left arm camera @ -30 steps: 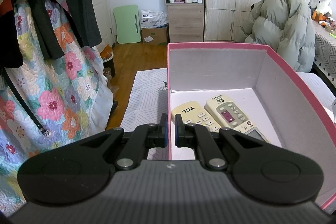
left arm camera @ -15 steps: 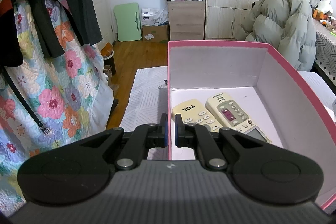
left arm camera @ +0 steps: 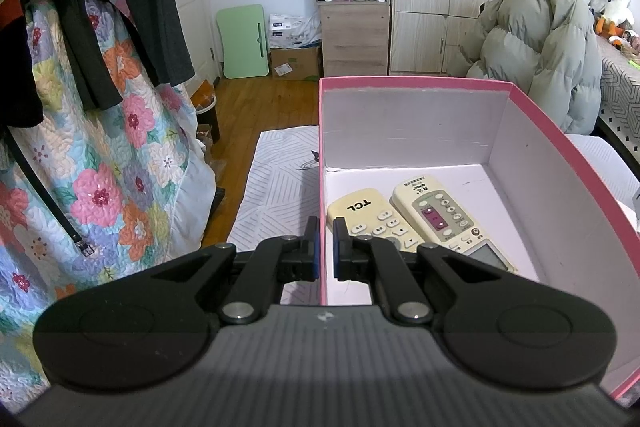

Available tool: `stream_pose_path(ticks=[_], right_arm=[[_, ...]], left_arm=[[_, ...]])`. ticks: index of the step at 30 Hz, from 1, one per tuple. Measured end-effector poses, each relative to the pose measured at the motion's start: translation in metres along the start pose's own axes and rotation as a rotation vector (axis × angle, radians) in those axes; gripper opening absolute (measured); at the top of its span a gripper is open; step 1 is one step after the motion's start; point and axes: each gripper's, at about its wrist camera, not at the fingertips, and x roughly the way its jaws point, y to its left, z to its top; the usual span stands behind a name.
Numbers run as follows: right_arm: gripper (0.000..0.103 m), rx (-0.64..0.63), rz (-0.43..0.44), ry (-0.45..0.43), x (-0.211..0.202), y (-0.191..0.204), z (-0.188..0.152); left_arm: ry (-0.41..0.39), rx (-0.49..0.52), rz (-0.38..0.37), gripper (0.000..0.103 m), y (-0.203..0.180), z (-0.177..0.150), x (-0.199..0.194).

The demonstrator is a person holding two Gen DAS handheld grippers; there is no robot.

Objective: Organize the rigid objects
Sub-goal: 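Carry the small white remote into the box and open the right gripper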

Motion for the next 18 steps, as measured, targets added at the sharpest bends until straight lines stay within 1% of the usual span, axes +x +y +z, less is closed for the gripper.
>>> stream_pose_path(ticks=[6,8,11,13,15,18], right_arm=[[0.044,0.024,-0.025,-0.131,-0.043,0.008,0.016],[0.044,0.015,-0.002,-0.182,-0.059,0.014,0.027],[0.044,-0.035,0.070,-0.227,-0.072,0.029,0.046],[0.044,-0.074,0.107,-0.240,-0.073,0.041,0.058],[0.044,-0.114,0.112,-0.235,-0.067,0.056,0.072],[0.044,-0.166,0.150,-0.189,-0.048,0.074,0.087]], left_arm=[[0.000,0.002,0.001,0.005,0.000,0.000,0.000],[-0.001,0.003,0.000,0.005,0.000,0.000,0.000],[0.000,0.003,0.000,0.005,0.000,0.000,0.000],[0.001,0.001,0.001,0.005,0.000,0.000,0.000],[-0.001,-0.004,0.005,0.005,-0.001,0.000,0.000],[-0.019,0.003,0.014,0.005,-0.004,-0.001,-0.003]])
